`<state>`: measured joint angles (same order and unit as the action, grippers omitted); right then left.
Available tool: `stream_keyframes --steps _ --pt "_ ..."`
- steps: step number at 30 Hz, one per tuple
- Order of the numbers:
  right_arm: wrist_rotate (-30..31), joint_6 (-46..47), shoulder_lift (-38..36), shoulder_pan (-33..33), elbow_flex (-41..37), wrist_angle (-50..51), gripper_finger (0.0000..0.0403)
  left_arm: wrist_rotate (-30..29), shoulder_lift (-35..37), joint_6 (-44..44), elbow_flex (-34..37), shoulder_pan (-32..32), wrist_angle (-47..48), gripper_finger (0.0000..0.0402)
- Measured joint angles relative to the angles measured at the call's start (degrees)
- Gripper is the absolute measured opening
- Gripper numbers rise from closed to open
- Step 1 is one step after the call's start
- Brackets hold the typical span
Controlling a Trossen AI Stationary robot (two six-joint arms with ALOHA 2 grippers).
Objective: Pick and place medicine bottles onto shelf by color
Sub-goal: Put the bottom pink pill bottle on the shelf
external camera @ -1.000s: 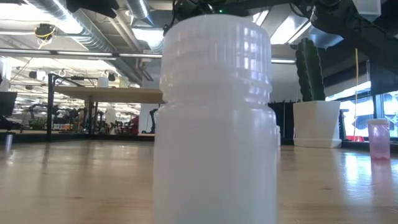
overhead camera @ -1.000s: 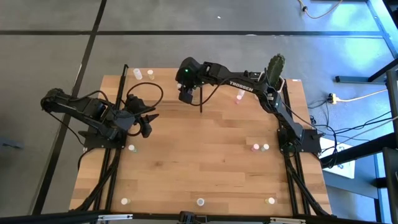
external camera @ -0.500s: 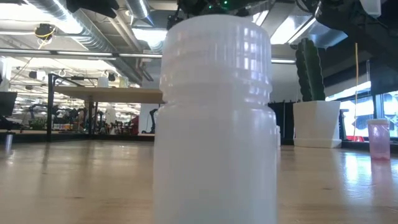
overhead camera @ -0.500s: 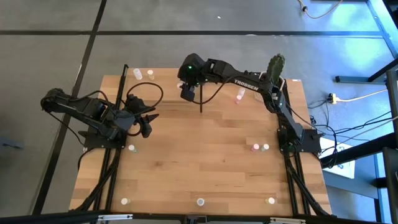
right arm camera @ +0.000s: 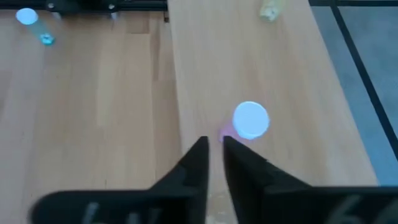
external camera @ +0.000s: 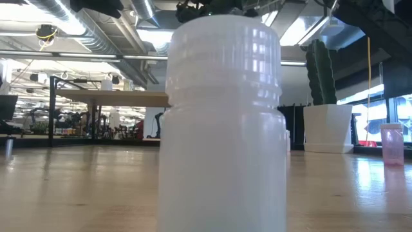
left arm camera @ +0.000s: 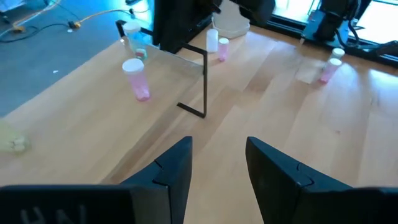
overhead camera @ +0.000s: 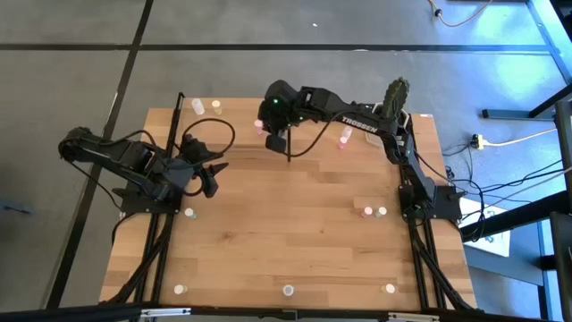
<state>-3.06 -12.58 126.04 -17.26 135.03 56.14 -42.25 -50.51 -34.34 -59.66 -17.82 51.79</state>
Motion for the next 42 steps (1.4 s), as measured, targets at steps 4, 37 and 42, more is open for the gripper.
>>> stream_keyframes --steps 4,37,42 --pt "-0.01 0.04 -0.04 0.0 -0.01 0.73 0.0007 0.42 -0.97 0.26 0.04 1.62 -0.02 0.0132" --pt "3.58 -2.97 -4.54 -0.51 -0.08 18.97 0.0009 20.99 -20.5 24.9 0.02 31.79 -23.14 0.0" --pt "3.57 -1.85 -4.55 -0.89 -0.08 18.97 0.001 20.91 -22.57 29.01 0.02 33.38 -23.39 0.0"
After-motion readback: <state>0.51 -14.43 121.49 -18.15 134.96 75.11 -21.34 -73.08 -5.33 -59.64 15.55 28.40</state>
